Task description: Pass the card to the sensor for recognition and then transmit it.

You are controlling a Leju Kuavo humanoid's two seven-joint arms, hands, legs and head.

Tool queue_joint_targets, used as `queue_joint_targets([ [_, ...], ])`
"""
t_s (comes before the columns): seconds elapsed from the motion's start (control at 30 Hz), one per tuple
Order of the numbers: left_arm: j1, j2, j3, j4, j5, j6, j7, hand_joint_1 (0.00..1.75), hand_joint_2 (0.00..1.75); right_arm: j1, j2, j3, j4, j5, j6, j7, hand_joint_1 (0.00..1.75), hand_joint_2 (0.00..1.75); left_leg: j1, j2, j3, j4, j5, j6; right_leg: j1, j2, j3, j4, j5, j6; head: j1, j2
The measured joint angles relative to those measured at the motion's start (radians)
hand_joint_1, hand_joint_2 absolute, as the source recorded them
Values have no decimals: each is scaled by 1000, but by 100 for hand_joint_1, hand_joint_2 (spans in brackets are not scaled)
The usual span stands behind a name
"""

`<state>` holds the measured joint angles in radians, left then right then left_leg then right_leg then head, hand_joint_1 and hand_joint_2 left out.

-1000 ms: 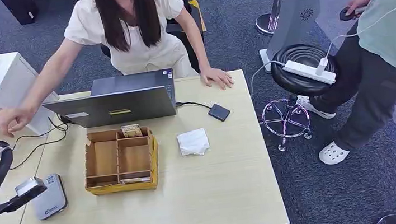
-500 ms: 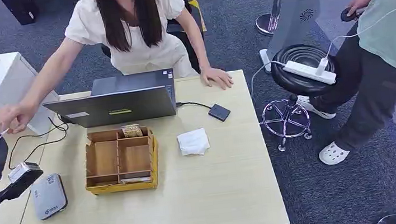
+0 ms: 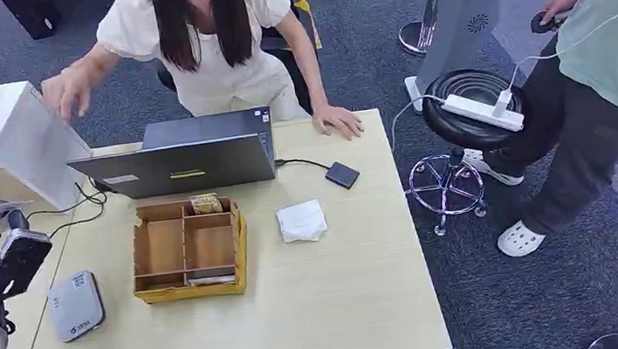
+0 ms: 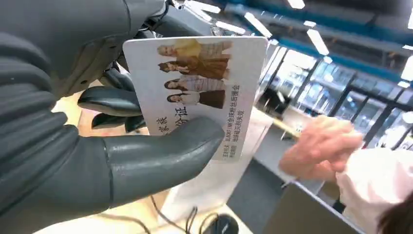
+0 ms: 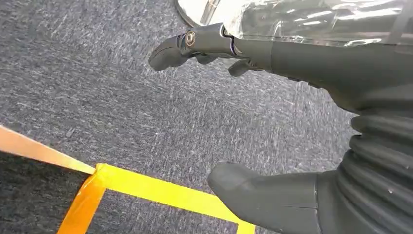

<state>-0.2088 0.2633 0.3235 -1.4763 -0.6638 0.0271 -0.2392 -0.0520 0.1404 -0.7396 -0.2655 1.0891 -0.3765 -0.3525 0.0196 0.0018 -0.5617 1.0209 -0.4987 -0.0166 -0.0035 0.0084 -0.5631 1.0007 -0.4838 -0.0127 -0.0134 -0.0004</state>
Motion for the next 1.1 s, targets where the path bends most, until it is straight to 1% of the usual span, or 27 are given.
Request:
queue_joint_targets([
  [0.23,-15,-33,27,8,-14,0,44,175,175,0,0,-22,-2,18,1,3,0,175,0,0,0,0,0,0,0,0,0,0,0,0,0,0],
  [0.3,-19,-42,35,13,-12,-13,74,175,175,0,0,-29,-5,24,1,3,0,175,0,0,0,0,0,0,0,0,0,0,0,0,0,0],
  [0.37,-26,-50,45,21,-10,-34,119,175,175,0,0,-36,-6,34,1,4,0,175,0,0,0,0,0,0,0,0,0,0,0,0,0,0],
  [0.53,-41,-66,60,41,-10,-42,156,175,175,-1,0,-45,-7,40,2,7,0,175,0,0,0,0,0,0,0,0,0,0,0,1,0,0],
  [0.63,-60,-74,74,66,-35,-60,228,175,175,-3,0,-55,-8,52,11,7,0,175,0,0,0,0,0,0,0,0,0,0,0,1,0,0],
  [0.77,-81,-84,101,111,-23,-80,290,175,175,-7,0,-65,-10,67,15,8,0,175,0,0,0,0,0,0,0,0,0,0,0,1,0,0],
  [0.87,-92,-91,120,142,-20,-84,299,175,175,-10,0,-71,-10,69,17,8,0,175,0,0,0,0,0,0,0,0,0,0,0,1,0,0],
  [1.0,-107,-102,153,182,2,-89,331,175,175,-13,0,-80,-11,79,18,6,0,175,0,0,0,0,0,0,0,0,0,0,0,1,0,0],
  [1.1,-122,-104,181,215,0,-76,352,175,175,-13,0,-86,-11,87,17,3,0,175,0,0,0,0,0,0,0,0,0,0,0,1,0,0],
])
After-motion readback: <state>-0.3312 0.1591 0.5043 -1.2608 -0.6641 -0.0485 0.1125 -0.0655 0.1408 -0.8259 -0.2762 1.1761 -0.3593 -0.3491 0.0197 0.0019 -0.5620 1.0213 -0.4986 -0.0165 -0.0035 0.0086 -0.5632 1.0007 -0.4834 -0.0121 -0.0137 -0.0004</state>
